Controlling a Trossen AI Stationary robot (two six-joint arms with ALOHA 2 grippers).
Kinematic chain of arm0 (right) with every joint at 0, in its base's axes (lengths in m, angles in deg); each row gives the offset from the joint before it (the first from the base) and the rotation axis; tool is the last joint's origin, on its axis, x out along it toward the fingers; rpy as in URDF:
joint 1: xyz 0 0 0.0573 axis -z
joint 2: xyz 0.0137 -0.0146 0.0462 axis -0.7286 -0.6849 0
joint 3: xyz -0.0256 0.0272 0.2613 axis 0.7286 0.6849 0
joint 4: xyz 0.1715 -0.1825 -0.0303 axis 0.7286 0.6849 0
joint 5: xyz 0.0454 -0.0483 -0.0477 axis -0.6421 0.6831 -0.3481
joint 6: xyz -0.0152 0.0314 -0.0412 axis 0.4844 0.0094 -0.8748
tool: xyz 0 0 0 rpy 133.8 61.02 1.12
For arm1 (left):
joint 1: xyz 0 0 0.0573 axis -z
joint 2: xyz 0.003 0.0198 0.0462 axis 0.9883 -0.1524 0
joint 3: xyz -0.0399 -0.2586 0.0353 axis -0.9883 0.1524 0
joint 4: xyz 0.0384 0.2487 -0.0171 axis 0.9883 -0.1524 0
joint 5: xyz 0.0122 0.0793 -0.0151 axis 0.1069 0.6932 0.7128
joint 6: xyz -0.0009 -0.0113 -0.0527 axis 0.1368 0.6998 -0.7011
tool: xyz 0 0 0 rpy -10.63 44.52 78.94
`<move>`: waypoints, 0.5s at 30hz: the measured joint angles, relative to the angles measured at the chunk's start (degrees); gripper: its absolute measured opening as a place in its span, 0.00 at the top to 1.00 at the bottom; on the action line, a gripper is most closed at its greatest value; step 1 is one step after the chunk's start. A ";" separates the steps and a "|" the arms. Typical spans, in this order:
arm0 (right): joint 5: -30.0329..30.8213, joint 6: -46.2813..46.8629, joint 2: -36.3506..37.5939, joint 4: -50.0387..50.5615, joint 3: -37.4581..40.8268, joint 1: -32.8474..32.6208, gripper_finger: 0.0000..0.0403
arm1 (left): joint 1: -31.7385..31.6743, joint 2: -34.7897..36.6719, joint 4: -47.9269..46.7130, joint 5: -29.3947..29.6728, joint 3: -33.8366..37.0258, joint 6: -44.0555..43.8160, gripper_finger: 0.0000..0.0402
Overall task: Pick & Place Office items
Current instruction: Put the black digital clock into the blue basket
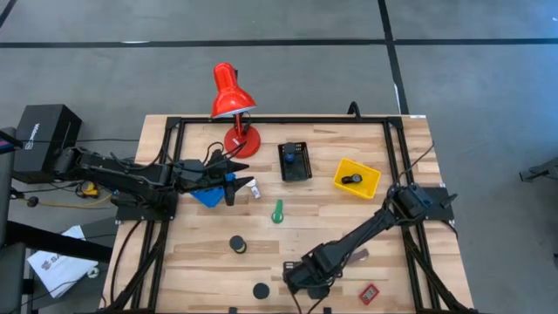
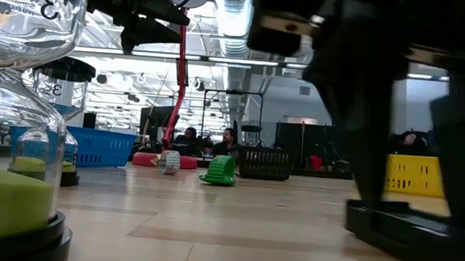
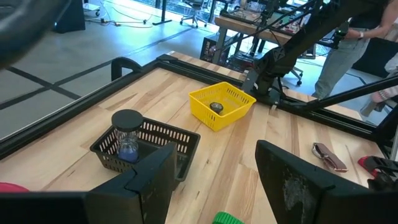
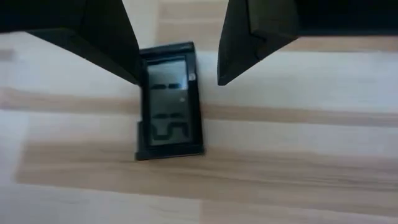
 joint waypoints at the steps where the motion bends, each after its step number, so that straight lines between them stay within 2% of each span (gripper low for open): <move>1: 0.14 -0.02 0.07 -0.55 -0.06 0.10 0.51 | 0.00 0.00 -0.01 0.00 0.00 0.00 0.47; 15: 0.17 -3.82 0.07 -2.58 -0.09 0.77 0.51 | 0.00 0.00 -0.02 0.00 0.00 0.00 0.47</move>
